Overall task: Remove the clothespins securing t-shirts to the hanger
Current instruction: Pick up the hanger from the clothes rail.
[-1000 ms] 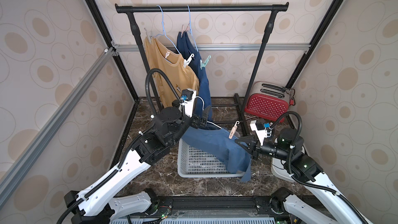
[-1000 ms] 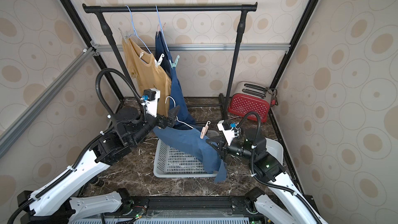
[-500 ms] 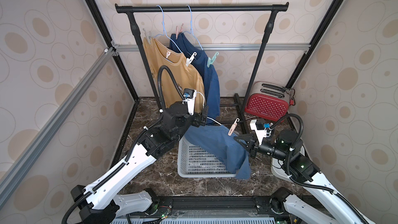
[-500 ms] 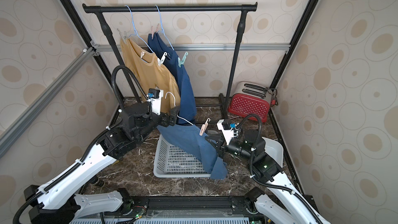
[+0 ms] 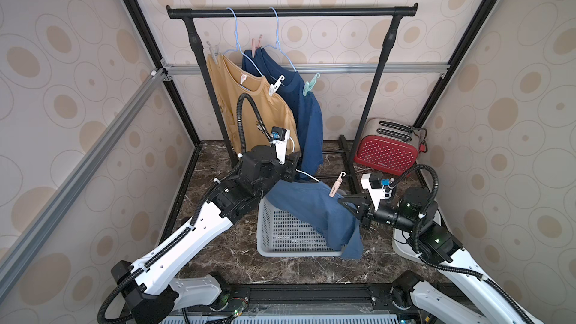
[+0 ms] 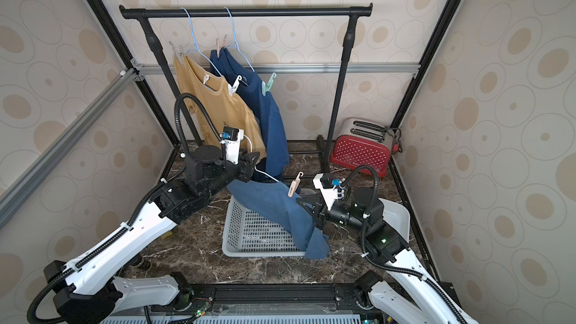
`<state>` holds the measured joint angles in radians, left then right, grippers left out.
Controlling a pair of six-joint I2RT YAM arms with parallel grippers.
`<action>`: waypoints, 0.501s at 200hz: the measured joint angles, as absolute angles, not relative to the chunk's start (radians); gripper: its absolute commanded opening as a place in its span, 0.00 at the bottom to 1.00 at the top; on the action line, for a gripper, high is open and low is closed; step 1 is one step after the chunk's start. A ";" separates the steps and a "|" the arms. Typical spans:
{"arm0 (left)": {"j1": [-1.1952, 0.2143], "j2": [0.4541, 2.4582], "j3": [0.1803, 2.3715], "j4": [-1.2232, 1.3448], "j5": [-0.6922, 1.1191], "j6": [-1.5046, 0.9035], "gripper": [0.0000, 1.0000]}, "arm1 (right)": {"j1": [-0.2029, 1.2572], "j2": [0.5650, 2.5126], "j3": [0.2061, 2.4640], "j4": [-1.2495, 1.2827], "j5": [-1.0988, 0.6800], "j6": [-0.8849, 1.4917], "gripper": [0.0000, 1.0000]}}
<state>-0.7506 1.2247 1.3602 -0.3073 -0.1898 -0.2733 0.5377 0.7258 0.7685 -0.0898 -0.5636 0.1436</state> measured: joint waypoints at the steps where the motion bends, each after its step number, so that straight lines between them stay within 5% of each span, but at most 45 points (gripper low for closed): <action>1: -0.751 1.225 1.360 -0.307 -0.190 -0.273 0.43 | 0.538 0.726 0.768 -0.090 -0.564 0.143 0.00; 39: -0.751 1.225 1.360 -0.301 -0.184 -0.276 0.30 | 0.538 0.731 0.768 -0.090 -0.559 0.131 0.00; 65: -0.753 1.225 1.360 -0.300 -0.165 -0.285 0.10 | 0.540 0.733 0.768 -0.089 -0.553 0.122 0.00; 91: -0.758 1.224 1.358 -0.288 -0.145 -0.298 0.01 | 0.543 0.739 0.768 -0.099 -0.549 0.111 0.00; 100: -0.758 1.222 1.355 -0.284 -0.143 -0.299 0.01 | 0.543 0.739 0.768 -0.100 -0.549 0.106 0.09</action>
<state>-0.7582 1.2224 1.3548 -0.2836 -0.1432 -0.2993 0.5430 0.7387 0.7681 -0.0998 -0.5488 0.1059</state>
